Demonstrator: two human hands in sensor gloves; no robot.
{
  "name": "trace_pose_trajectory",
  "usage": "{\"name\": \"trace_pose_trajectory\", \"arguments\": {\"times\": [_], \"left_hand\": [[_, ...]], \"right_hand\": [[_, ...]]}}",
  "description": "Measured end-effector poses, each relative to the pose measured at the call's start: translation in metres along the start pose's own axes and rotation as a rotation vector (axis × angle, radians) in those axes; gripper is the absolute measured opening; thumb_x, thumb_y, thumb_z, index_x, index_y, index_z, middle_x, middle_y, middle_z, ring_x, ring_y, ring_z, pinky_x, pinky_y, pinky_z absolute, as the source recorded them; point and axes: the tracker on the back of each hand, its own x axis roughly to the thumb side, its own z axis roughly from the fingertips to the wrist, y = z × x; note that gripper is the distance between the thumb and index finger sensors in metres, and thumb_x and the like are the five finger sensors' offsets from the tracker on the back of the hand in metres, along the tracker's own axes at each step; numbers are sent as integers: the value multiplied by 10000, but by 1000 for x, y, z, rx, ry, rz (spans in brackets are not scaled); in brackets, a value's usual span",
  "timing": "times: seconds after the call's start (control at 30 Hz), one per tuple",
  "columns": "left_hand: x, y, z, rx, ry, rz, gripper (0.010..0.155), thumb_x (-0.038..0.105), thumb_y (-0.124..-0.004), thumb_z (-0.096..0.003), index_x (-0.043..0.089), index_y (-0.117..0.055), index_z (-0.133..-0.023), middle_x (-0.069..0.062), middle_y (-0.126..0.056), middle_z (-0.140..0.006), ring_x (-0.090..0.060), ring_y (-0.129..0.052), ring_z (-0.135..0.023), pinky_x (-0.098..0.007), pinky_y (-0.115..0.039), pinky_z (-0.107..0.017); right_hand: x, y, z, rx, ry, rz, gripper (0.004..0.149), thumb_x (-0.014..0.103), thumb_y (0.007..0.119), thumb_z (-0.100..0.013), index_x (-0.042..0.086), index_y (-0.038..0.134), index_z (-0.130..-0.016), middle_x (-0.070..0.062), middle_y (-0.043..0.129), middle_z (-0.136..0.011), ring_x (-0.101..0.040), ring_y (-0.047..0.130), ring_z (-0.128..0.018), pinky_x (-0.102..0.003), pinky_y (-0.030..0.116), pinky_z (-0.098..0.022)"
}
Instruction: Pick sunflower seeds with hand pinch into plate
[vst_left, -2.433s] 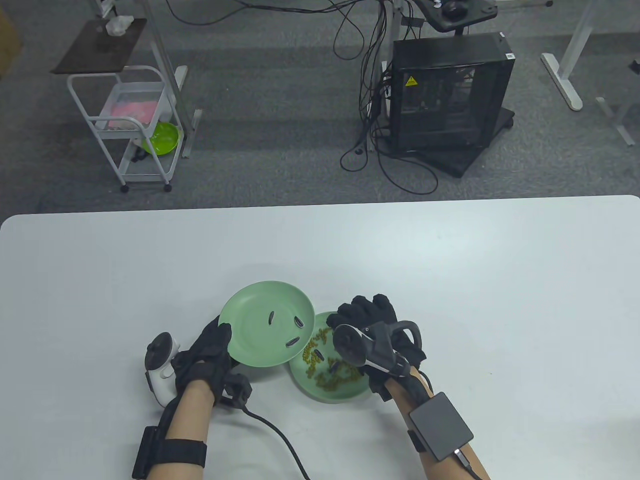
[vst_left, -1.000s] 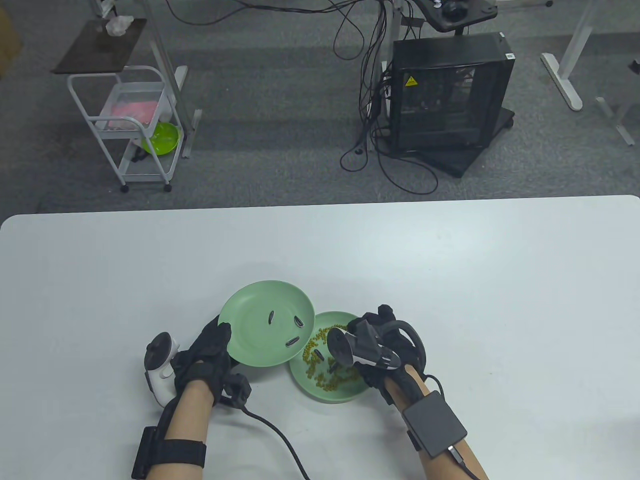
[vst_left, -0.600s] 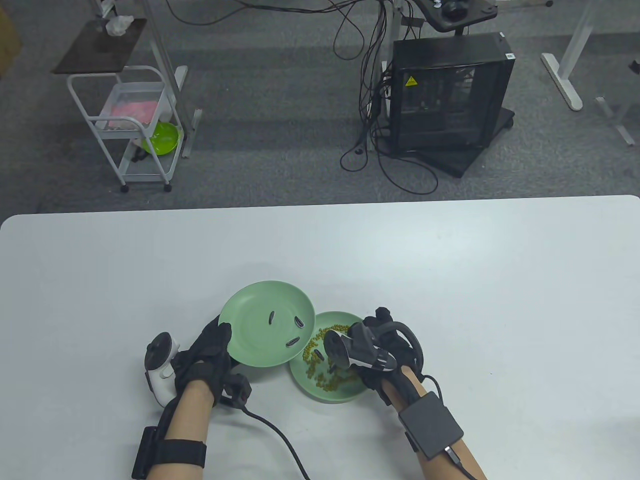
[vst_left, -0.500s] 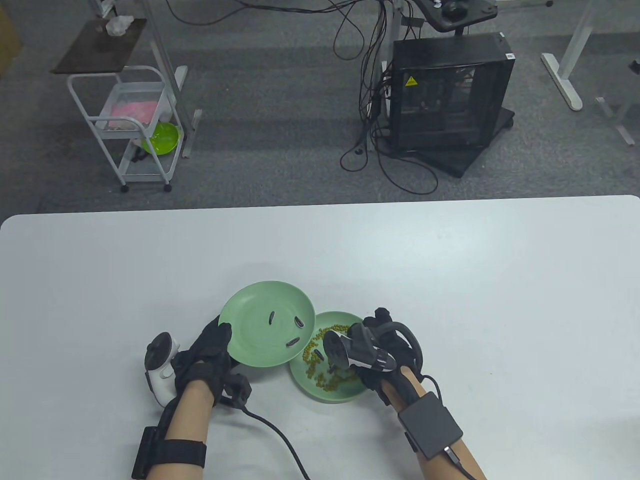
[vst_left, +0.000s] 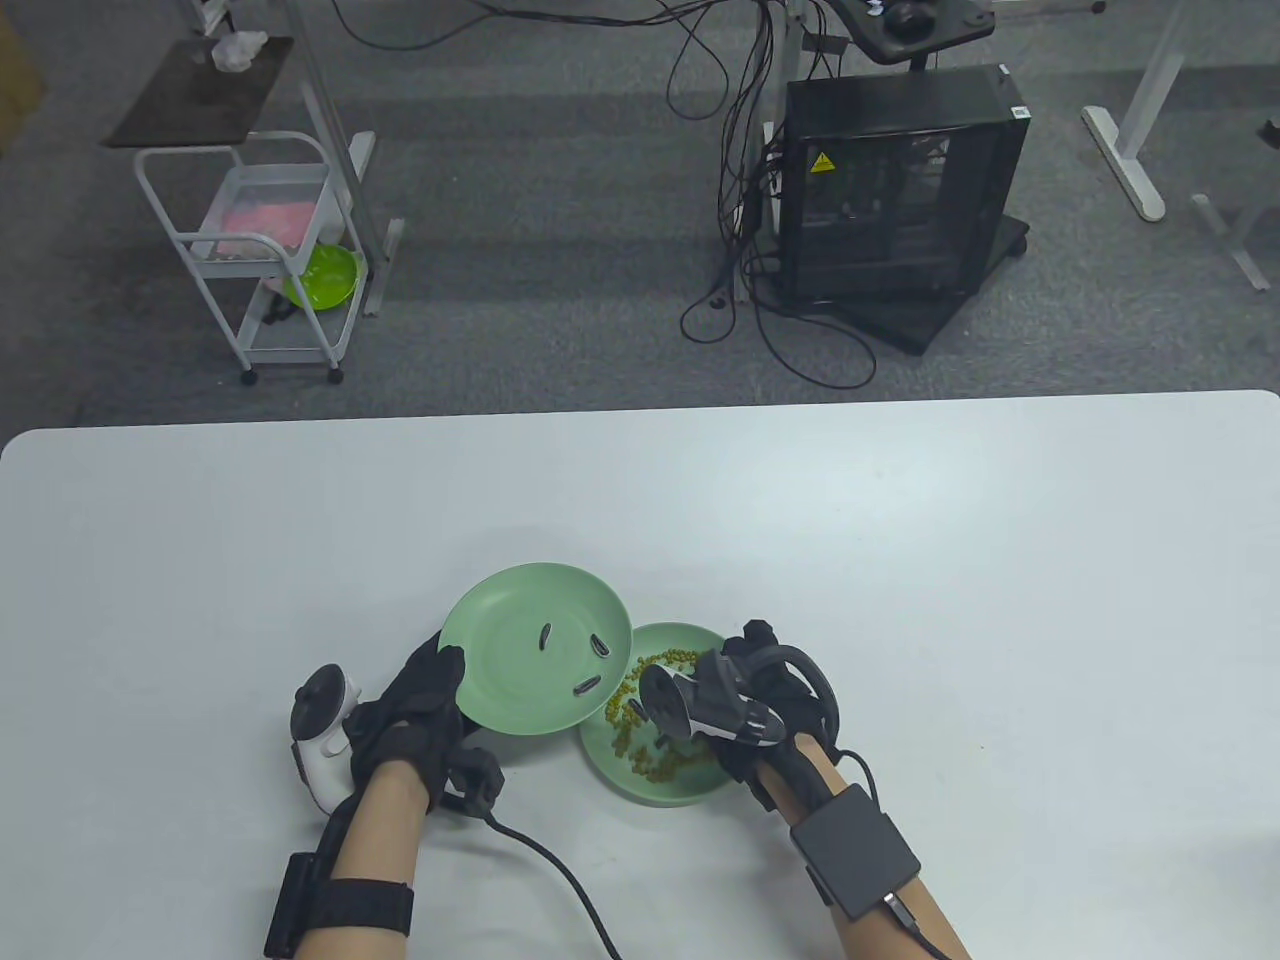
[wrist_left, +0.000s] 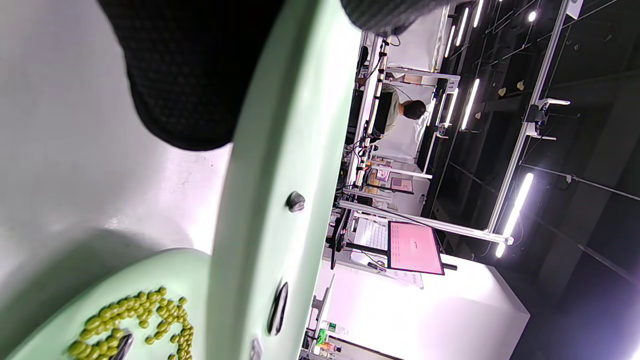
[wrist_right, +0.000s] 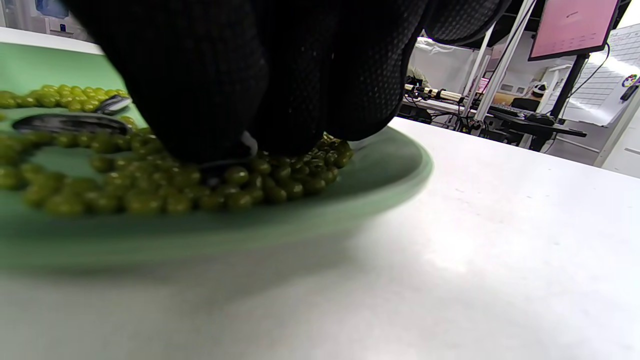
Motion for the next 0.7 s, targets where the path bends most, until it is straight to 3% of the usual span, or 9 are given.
{"name": "trace_pose_trajectory", "arguments": {"times": [0.7], "left_hand": [[-1, -1, 0, -2, 2, -1, 655, 340, -646, -528, 48, -421, -1069, -208, -697, -944, -247, -997, -705, -339, -937, -422]], "right_hand": [[7, -3, 2, -10, -14, 34, 372, 409, 819, -343, 352, 823, -711, 126, 923, -715, -153, 918, -768, -584, 540, -741]]}}
